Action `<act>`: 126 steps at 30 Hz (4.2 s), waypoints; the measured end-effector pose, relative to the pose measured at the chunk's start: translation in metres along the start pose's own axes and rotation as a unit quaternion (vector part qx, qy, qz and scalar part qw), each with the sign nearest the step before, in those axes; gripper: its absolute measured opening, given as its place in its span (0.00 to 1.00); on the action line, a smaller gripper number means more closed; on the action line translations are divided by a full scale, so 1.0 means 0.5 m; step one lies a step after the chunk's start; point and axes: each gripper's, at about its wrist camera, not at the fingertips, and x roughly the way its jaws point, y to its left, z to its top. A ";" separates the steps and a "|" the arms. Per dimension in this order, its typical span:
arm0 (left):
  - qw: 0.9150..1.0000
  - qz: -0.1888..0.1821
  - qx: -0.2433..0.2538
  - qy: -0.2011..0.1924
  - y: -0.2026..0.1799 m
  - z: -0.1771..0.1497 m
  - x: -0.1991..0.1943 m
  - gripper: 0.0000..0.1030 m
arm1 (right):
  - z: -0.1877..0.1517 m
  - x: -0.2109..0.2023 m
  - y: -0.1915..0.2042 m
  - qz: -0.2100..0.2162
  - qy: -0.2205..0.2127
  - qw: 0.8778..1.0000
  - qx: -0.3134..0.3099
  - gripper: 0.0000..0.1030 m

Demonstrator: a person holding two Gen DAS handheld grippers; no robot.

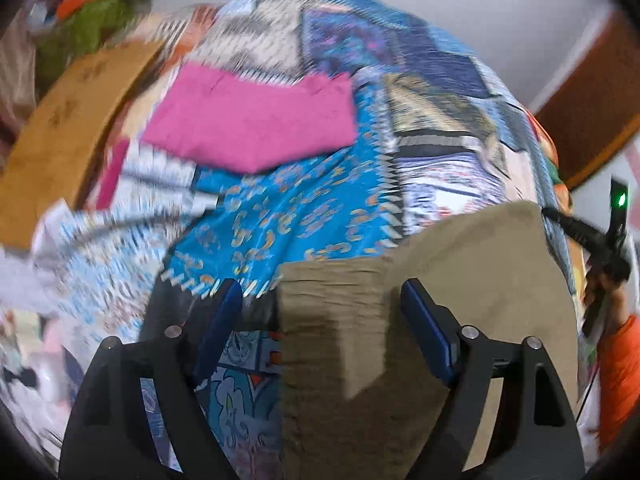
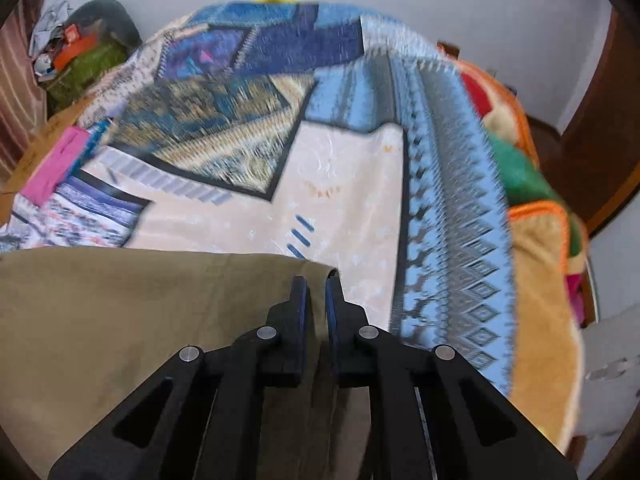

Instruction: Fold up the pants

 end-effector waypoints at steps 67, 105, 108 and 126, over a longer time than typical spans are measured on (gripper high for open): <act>1.000 -0.003 0.008 -0.012 -0.033 -0.287 -0.180 0.98 | -0.326 -0.322 0.164 0.053 -0.043 0.997 -0.041 0.74; 0.982 -0.143 -0.121 0.026 -0.014 -0.198 -0.048 0.83 | -0.289 -0.230 0.274 0.149 -0.048 0.986 -0.054 0.74; 0.993 -0.088 -0.084 0.001 -0.029 -0.202 -0.062 0.57 | -0.291 -0.232 0.274 0.148 -0.048 0.987 -0.049 0.74; 0.989 0.088 0.081 -0.083 -0.093 -0.241 -0.173 0.45 | -0.330 -0.276 0.251 0.139 -0.040 0.989 -0.026 0.74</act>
